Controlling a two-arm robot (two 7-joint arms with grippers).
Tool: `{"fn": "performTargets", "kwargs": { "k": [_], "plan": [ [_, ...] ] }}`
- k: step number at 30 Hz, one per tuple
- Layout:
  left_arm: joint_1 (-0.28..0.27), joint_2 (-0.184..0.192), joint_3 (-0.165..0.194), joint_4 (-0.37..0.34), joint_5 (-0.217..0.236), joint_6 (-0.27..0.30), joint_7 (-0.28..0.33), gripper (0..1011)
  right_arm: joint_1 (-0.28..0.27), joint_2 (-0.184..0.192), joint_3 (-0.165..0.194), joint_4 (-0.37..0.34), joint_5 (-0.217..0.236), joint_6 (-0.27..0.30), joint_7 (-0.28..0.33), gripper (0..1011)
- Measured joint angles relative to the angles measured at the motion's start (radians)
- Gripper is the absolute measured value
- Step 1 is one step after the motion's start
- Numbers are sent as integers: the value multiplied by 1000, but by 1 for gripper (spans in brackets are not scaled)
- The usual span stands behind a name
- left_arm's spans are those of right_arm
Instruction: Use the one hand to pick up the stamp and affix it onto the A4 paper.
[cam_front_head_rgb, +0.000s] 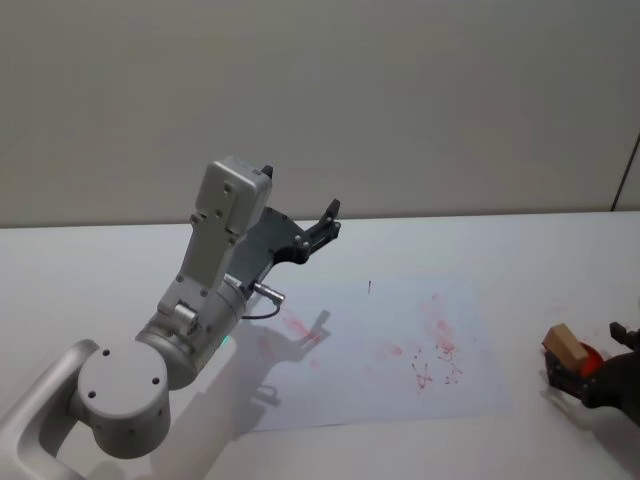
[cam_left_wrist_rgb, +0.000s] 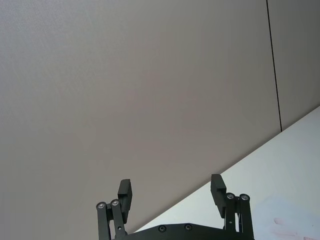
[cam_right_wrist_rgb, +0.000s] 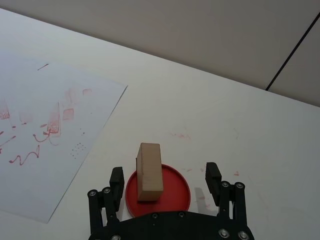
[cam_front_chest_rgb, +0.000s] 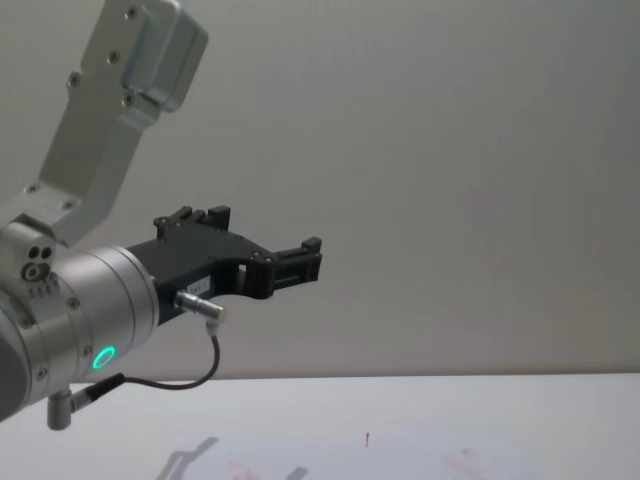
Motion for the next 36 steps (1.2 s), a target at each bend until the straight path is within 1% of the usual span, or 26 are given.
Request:
{"fn": "performTargets", "kwargs": {
  "k": [8,12,14,15,17,18,19,22,23,24,25,27,29,32,33,34,35,36],
  "plan": [
    [0,0,0,0,0,0,0,1001,2,-5,-2,11,-12,-5,1,1001],
    [0,0,0,0,0,0,0,1001,2,-6,-3,14,-16,-7,1,960],
    [0,0,0,0,0,0,0,1001,3,-7,-3,16,-18,-9,1,884],
    [0,0,0,0,0,0,0,1001,3,-7,-3,16,-18,-9,1,884],
    [0,0,0,0,0,0,0,1001,3,-7,-4,17,-20,-9,1,817],
    [0,0,0,0,0,0,0,1001,3,-8,-4,18,-20,-10,1,806],
    [0,0,0,0,0,0,0,1001,3,-8,-4,18,-21,-10,1,746],
    [0,0,0,0,0,0,0,1001,3,-8,-4,19,-23,-10,2,687],
    [0,0,0,0,0,0,0,1001,3,-8,-4,19,-23,-10,2,646],
    [0,0,0,0,0,0,0,1001,3,-8,-4,19,-23,-10,2,628],
    [0,0,0,0,0,0,0,1001,4,-8,-4,20,-23,-11,2,569],
    [0,0,0,0,0,0,0,1001,4,-9,-5,20,-24,-11,2,534],
    [0,0,0,0,0,0,0,1001,4,-9,-5,21,-24,-11,2,448],
    [0,0,0,0,0,0,0,1001,4,-9,-5,21,-25,-11,3,368],
    [0,0,0,0,0,0,0,1001,4,-9,-5,21,-25,-11,3,309],
    [0,0,0,0,0,0,0,1001,4,-9,-5,21,-25,-11,3,309],
    [0,0,0,0,0,0,0,1001,4,-9,-5,21,-25,-11,4,250],
    [0,0,0,0,0,0,0,1001,4,-10,-5,21,-25,-12,5,234]
  ]
}}
